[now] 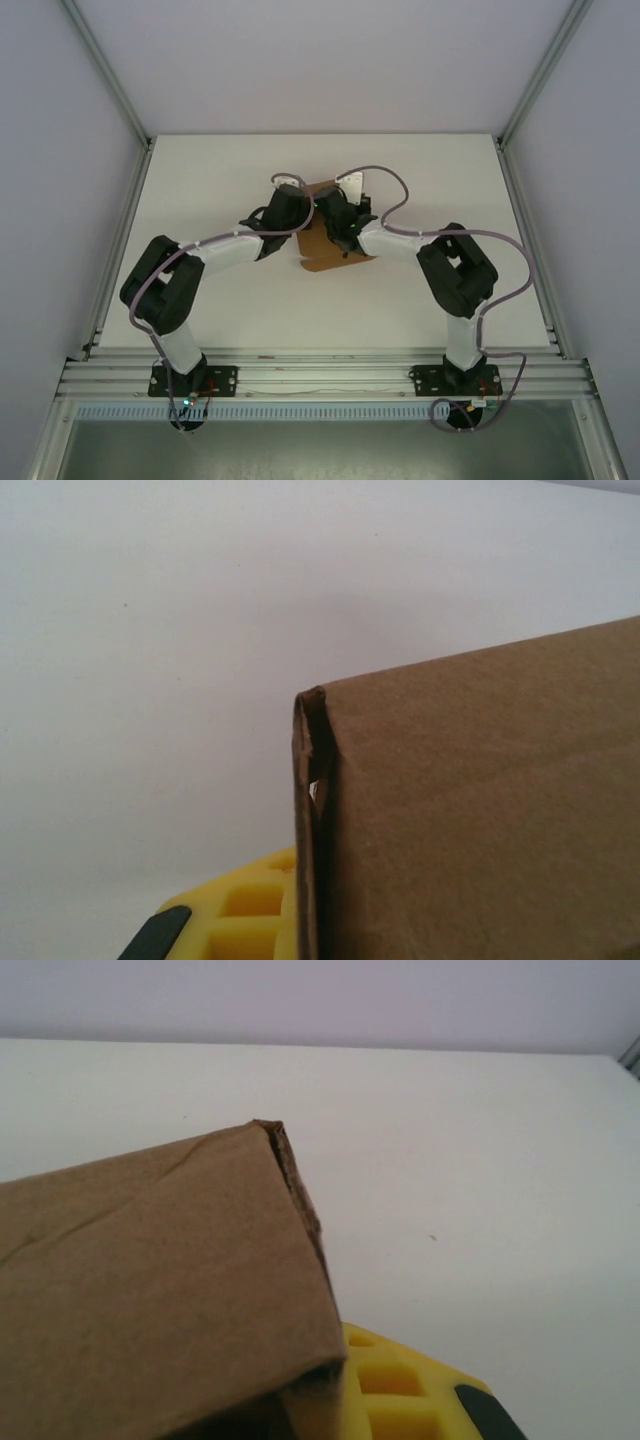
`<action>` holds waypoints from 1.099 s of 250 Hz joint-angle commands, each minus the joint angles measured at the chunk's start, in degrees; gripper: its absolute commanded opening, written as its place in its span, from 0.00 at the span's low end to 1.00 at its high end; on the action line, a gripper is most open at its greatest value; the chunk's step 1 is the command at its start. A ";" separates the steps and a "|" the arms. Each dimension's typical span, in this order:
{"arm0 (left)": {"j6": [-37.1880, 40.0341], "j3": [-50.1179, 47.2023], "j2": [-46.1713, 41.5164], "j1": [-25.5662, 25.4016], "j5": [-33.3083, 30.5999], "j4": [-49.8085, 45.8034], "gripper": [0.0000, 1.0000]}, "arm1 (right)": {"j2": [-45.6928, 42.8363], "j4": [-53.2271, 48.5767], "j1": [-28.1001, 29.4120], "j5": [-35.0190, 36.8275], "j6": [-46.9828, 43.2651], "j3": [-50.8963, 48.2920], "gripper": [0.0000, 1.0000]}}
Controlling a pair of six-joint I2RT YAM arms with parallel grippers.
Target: Assemble paper box
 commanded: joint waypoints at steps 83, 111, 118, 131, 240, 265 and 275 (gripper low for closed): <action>-2.24 0.15 -1.66 1.21 -1.62 -3.74 0.00 | -4.99 19.42 -3.77 -8.92 -19.81 -13.28 0.07; -1.90 0.67 -1.62 1.21 -0.51 -4.52 0.00 | -8.34 18.72 -3.89 -17.13 -19.11 -14.63 0.28; -1.65 0.87 -1.56 1.21 -0.39 -4.90 0.00 | -9.49 19.03 -4.01 -19.54 -18.81 -15.41 0.34; -1.55 0.93 -1.66 1.23 -0.51 -5.22 0.00 | -11.65 19.16 -4.28 -24.08 -17.91 -16.80 0.48; -0.90 0.28 -2.52 1.21 -0.07 -4.85 0.00 | -23.19 12.56 -7.67 -39.44 -12.66 -21.81 0.90; 2.29 1.31 -2.63 1.20 1.64 -6.35 0.00 | -26.79 12.90 -8.14 -39.66 -10.26 -23.81 1.00; 4.50 2.22 -2.70 1.21 2.23 -7.97 0.00 | -29.15 12.87 -8.58 -39.48 -8.41 -24.69 1.00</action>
